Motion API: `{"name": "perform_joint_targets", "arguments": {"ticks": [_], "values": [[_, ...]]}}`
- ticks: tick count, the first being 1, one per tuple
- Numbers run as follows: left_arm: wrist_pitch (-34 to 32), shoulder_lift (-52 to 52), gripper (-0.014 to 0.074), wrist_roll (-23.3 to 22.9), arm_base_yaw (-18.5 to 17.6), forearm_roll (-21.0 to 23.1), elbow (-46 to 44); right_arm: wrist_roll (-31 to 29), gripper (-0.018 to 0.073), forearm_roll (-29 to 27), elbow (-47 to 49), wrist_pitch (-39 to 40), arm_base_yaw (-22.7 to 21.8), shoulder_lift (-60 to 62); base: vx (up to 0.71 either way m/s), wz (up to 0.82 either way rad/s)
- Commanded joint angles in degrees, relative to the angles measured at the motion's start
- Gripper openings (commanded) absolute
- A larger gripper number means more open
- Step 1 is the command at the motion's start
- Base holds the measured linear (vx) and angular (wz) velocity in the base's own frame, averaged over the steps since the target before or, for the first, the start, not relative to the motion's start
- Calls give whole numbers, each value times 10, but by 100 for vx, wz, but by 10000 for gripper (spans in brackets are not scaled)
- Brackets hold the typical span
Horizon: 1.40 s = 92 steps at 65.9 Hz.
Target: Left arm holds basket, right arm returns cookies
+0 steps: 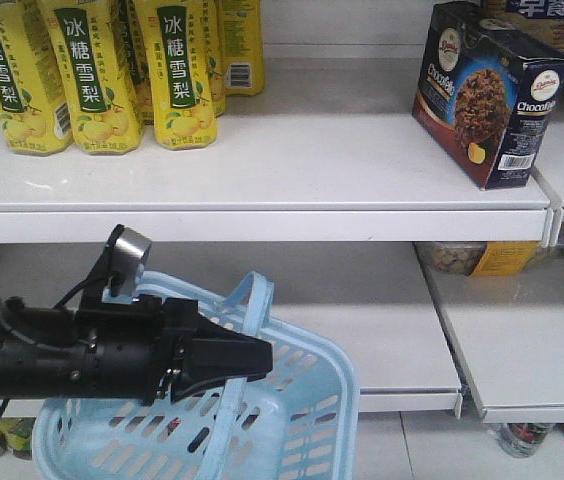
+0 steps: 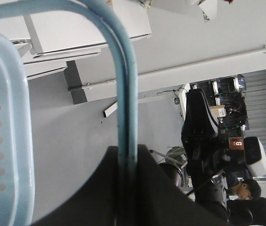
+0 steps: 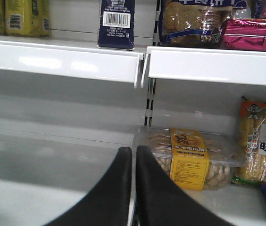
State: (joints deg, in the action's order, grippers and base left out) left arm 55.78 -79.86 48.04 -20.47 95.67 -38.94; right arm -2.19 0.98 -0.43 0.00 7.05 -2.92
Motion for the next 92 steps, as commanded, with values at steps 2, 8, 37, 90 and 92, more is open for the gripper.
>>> {"name": "perform_joint_targets", "arguments": {"ticks": [2,8,37,90,92], "values": [[39,85,-3,17,-2,57,25,-3,-6,2,17,48,-2,-6,0,0],[27,150,-3,17,-2,37,51,-3,-6,2,17,47,-2,-6,0,0],[-179,509,-3,-61,0,-280,171,-3,-6,2,17,46,-2,-6,0,0],[-577,737,-3,-449,107,-918,392,-3,-6,2,17,46,-2,-6,0,0],[-574,746,-3,-449,118,-927,392,-3,-6,2,17,46,-2,-6,0,0]]}}
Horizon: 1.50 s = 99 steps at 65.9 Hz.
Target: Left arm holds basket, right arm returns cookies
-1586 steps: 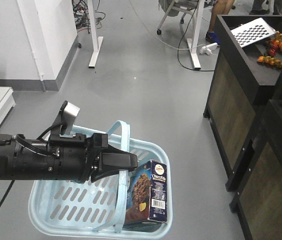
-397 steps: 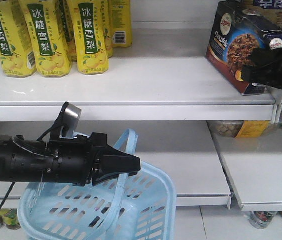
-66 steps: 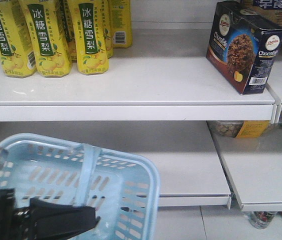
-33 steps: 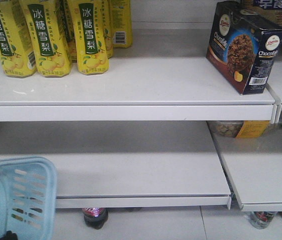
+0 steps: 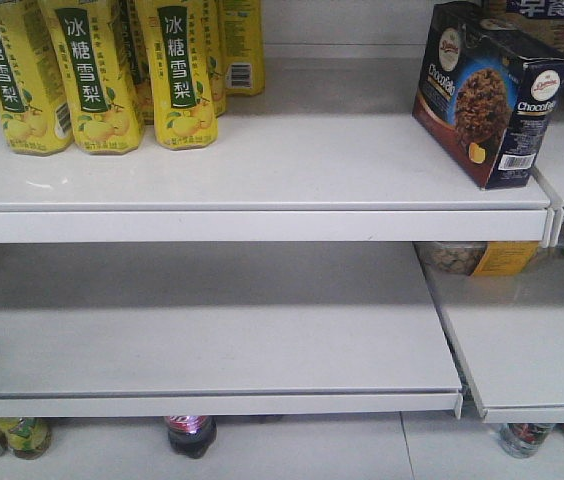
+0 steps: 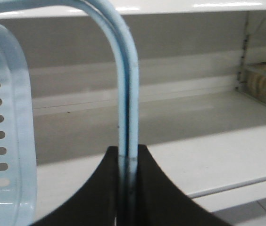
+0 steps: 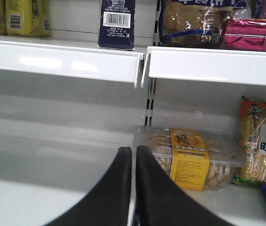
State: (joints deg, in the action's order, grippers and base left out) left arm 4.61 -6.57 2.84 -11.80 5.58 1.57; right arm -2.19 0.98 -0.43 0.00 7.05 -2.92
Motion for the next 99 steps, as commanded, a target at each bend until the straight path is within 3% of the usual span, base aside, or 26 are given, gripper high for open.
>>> {"name": "perform_joint_targets", "arguments": {"ticks": [1,10,26,41,53,99], "values": [[-60,18,-3,3,37,-31,-13,-3,-6,2,17,46,-2,-6,0,0],[-38,67,-3,3,77,-70,-13,-3,-6,2,17,46,-2,-6,0,0],[-20,80,-3,3,128,-71,-13,-3,-6,2,17,45,-2,-6,0,0],[-20,80,-3,0,128,-70,-13,-3,-6,2,17,45,-2,-6,0,0],[-20,80,-3,-49,126,-70,-13,-3,-6,2,17,45,-2,-6,0,0],[-19,80,-3,-36,107,-71,-13,-3,-6,2,17,44,-2,-6,0,0]]}}
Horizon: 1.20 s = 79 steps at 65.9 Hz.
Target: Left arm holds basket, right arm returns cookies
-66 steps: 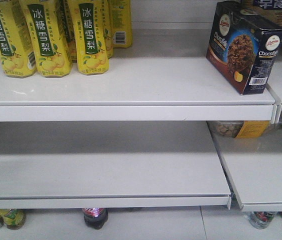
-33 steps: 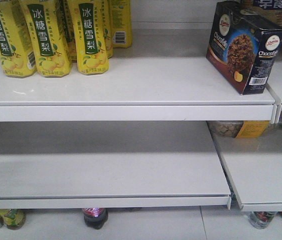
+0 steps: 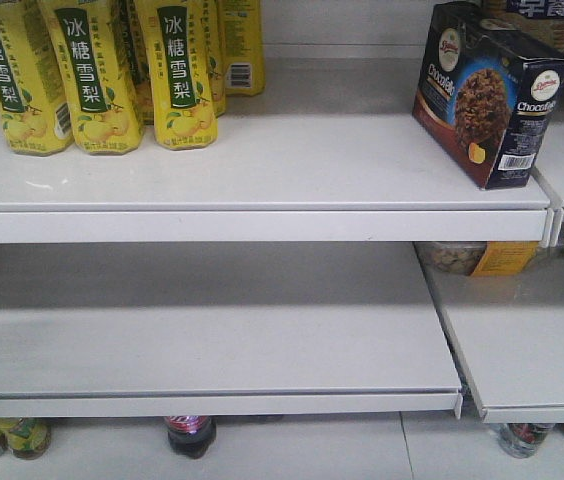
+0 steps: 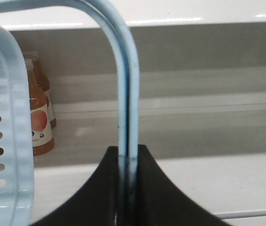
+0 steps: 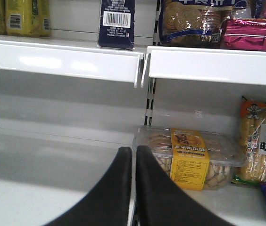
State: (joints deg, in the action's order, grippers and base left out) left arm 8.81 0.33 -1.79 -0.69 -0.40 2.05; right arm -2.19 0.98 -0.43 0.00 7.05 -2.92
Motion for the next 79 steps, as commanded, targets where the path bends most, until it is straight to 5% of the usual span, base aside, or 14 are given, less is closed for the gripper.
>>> {"name": "perform_joint_targets", "arguments": {"ticks": [1,42,61,79], "values": [[-61,11,-3,10,-4,-11,-18,-3,-6,2,17,44,-2,-6,0,0],[-61,11,-3,10,-4,-11,-18,-3,-6,2,17,44,-2,-6,0,0],[-61,11,-3,10,-4,-11,-18,-1,-6,11,-24,66,-83,35,0,0],[-61,11,-3,10,-4,-11,-18,25,-6,18,-23,38,-81,43,0,0]]}}
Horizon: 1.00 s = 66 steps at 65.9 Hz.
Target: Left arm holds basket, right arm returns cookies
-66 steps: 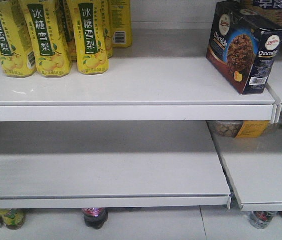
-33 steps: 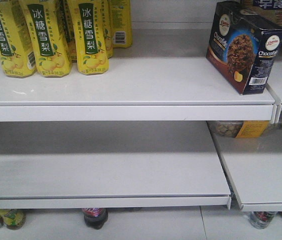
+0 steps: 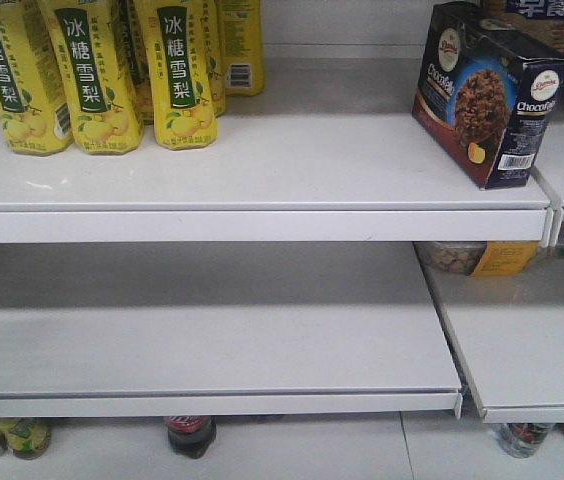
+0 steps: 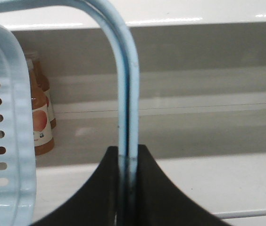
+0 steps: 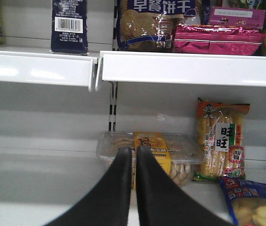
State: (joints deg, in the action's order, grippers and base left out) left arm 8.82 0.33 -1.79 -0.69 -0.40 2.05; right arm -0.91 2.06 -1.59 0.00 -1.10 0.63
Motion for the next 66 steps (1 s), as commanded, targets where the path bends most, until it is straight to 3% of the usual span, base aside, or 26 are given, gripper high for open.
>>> {"name": "perform_joint_targets", "arguments": {"ticks": [1,23,66], "values": [[-61,11,-3,10,-4,-11,-18,13,-6,7,-11,37,0,8,0,0],[-61,11,-3,10,-4,-11,-18,55,-6,11,-11,18,0,8,0,0],[-61,11,-3,10,-4,-11,-18,55,-6,11,-11,18,0,7,0,0]]}}
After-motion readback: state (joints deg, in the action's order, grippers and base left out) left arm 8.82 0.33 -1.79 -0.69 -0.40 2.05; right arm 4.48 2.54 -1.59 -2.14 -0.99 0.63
